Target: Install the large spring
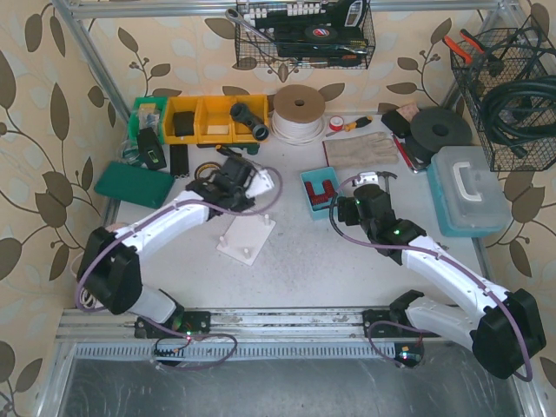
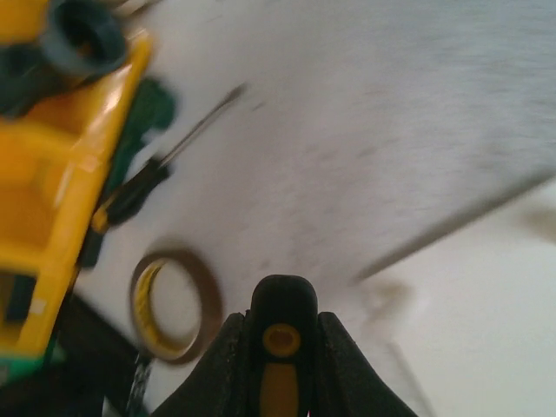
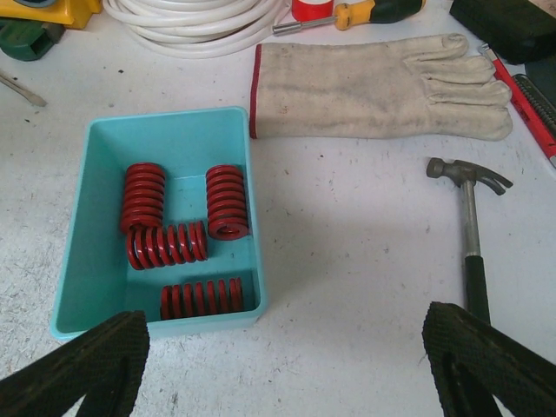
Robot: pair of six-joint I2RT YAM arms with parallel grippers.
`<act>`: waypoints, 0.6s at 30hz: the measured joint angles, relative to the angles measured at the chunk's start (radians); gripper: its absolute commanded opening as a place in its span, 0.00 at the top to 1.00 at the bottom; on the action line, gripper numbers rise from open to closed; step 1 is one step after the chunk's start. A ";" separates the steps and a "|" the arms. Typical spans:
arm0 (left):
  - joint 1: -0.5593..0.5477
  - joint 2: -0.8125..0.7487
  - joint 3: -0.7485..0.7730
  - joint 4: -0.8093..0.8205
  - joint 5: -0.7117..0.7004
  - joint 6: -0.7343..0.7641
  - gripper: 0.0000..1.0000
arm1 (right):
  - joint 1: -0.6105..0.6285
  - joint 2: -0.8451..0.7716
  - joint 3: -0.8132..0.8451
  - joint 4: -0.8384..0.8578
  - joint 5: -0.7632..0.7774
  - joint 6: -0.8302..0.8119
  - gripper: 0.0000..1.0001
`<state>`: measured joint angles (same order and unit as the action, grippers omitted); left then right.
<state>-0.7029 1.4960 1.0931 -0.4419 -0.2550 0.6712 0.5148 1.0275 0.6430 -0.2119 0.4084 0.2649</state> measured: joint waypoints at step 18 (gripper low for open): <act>0.441 0.150 0.052 -0.049 -0.159 -0.601 1.00 | 0.000 0.000 0.000 -0.006 0.000 0.000 0.14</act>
<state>-0.2619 1.6455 1.1454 -0.4908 -0.4141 0.0704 0.5148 1.0275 0.6430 -0.2180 0.4080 0.2649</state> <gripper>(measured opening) 0.185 0.864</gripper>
